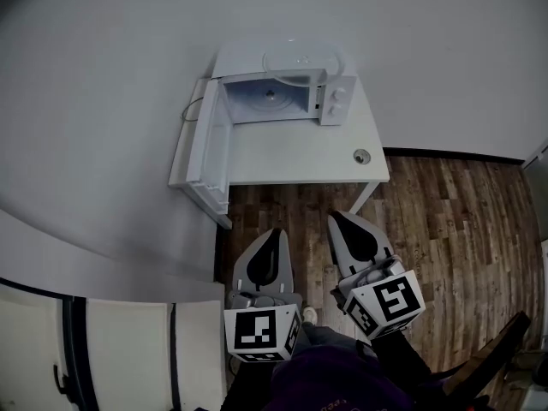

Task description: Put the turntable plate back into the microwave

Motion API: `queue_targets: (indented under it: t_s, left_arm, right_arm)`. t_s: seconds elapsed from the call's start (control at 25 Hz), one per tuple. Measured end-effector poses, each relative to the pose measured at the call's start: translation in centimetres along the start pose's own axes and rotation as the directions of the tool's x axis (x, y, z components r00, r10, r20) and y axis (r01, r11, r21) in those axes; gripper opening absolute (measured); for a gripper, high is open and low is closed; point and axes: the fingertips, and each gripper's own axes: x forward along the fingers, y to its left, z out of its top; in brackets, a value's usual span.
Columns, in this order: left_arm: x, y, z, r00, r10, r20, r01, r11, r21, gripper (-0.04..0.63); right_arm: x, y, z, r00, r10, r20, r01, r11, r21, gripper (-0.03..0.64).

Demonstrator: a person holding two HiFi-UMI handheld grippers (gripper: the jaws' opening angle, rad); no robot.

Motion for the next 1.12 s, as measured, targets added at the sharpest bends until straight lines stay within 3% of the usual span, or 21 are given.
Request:
queue_targets:
  t_s: [0.2, 0.4, 1.12]
  left_arm:
    - [1.4, 0.4, 0.0, 1.000, -0.001, 0.010, 0.001, 1.000, -0.005, 0.005]
    - [4.5, 0.4, 0.2, 0.998, -0.067, 0.013, 0.067, 0.998, -0.010, 0.005]
    - [19.6, 6.6, 1.9, 0.988, -0.156, -0.024, 0.155, 0.988, -0.023, 0.005]
  right_arm:
    - [0.7, -0.9, -0.2, 1.000, -0.011, -0.003, 0.011, 1.000, -0.001, 0.009]
    - [2.8, -2.6, -0.1, 0.999, -0.044, 0.008, 0.044, 0.999, -0.015, 0.009]
    - [17.3, -9.2, 1.2, 0.991, -0.134, -0.002, 0.134, 0.991, 0.009, 0.009]
